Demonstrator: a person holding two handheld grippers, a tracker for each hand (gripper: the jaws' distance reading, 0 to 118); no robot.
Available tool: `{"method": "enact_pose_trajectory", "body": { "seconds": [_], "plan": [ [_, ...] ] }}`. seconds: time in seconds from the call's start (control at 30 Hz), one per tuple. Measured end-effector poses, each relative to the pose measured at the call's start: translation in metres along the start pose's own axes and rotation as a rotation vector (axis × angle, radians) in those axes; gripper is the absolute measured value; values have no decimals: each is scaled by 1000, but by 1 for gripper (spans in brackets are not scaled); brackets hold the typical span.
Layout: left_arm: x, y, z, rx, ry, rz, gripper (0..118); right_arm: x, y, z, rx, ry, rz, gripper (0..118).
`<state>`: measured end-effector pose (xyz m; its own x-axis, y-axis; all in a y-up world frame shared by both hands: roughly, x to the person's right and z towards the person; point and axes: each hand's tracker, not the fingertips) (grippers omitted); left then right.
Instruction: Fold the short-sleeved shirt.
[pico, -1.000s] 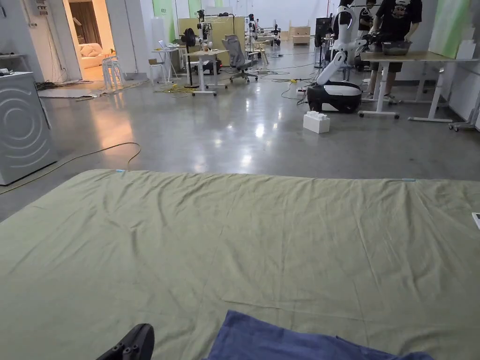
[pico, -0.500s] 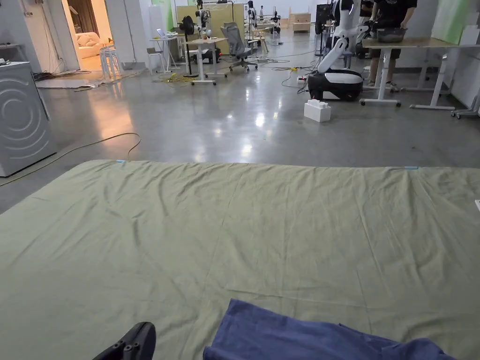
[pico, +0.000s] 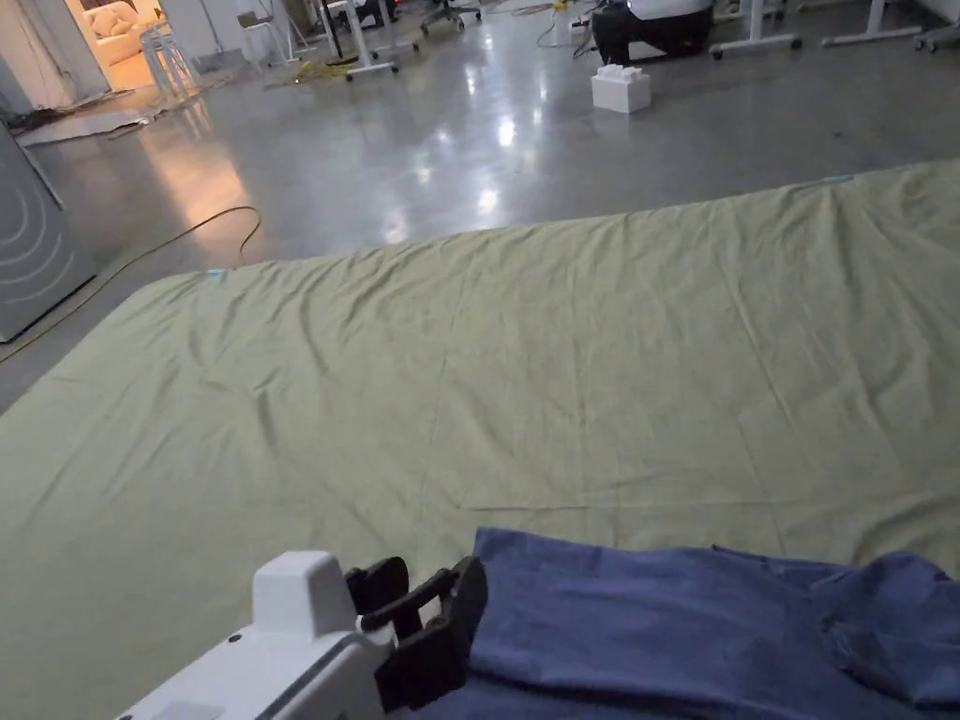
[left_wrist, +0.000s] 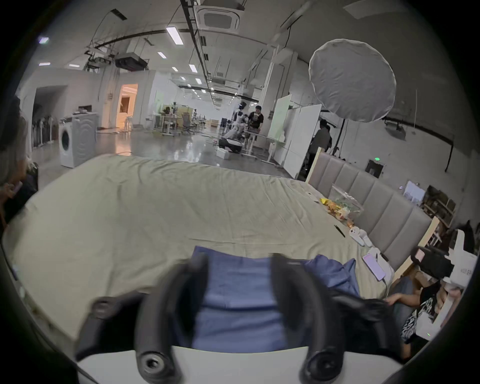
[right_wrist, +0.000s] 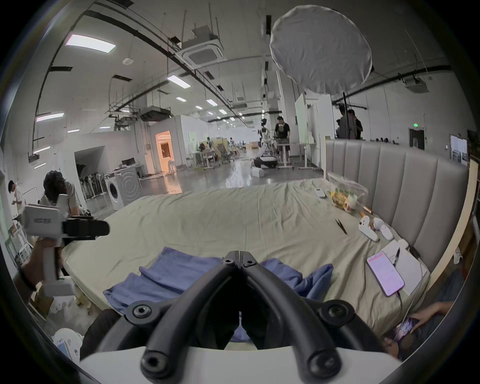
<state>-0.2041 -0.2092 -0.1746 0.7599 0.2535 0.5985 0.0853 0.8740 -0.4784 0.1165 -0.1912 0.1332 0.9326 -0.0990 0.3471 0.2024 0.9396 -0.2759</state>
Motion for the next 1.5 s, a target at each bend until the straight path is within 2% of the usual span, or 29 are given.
{"method": "enact_pose_trajectory", "body": {
  "seconds": [0.03,0.1,0.2,0.27,0.33,0.4,0.47,0.5,0.57,0.6,0.63,0.73,0.77,0.83,0.9,0.97,1.0,1.03,1.1,1.13,1.27,1.33,1.37,1.43,1.47,1.5],
  "plan": [
    [-7,3,-23,-73,-20,24,71,3,-3,-2,-9,-6,-6,0],
    [-19,5,-69,-152,-35,13,72,10,-9,-9,-52,-30,-18,0],
    [-31,3,-138,-270,51,-68,79,20,-18,-20,-98,-57,-39,0],
    [-39,-6,-172,-340,93,-76,79,26,-23,-25,-114,-68,-65,0],
    [-50,-18,-205,-429,47,-74,79,33,-28,-29,-117,-75,-155,0],
    [-57,-26,-231,-463,107,-78,79,39,-32,-35,-128,-75,-223,0],
    [-59,-30,-250,-515,139,-88,78,42,-35,-37,-131,-85,-210,0],
    [-62,-32,-257,-519,109,-63,76,43,-35,-37,-140,-89,-192,0],
    [-64,-34,-266,-542,65,-40,70,44,-36,-37,-159,-109,-130,0],
    [-65,-34,-271,-549,94,-58,62,45,-36,-37,-168,-118,-104,0],
    [-64,-36,-274,-556,153,-110,53,46,-37,-36,-171,-124,-95,0],
    [-54,-34,-275,-568,174,-170,48,50,-41,-35,-177,-132,-104,0],
    [-47,-34,-276,-599,170,-171,40,53,-43,-35,-177,-129,-122,0],
    [-31,-35,-280,-609,166,-188,10,59,-47,-37,-190,-126,-153,0],
    [-16,-44,-291,-667,221,-367,8,64,-45,-43,-201,-141,-144,0],
    [-12,-44,-303,-732,227,-399,8,74,-37,-56,-245,-181,-108,1],
    [-9,-40,-305,-759,233,-413,8,82,-34,-66,-254,-193,-101,6],
    [-8,-37,-306,-768,230,-339,8,90,-31,-76,-256,-207,-111,24],
    [-8,-34,-308,-786,224,-316,8,118,-29,-107,-338,-232,-205,65],
    [-9,-31,-308,-797,224,-308,8,129,-29,-119,-333,-246,-258,75],
    [-11,-30,-309,-799,224,-293,8,176,-42,-175,-403,-301,-448,74],
    [-13,-31,-308,-816,207,-256,8,193,-50,-197,-434,-381,-505,74],
    [-13,-30,-307,-816,206,-246,8,199,-55,-206,-454,-423,-493,74],
    [-16,-27,-307,-777,207,-255,8,207,-64,-224,-517,-422,-477,74],
    [-16,-27,-307,-780,208,-247,8,206,-68,-230,-525,-381,-457,72],
    [-16,-27,-308,-780,213,-236,8,203,-73,-236,-545,-347,-442,65]
  ]
}}
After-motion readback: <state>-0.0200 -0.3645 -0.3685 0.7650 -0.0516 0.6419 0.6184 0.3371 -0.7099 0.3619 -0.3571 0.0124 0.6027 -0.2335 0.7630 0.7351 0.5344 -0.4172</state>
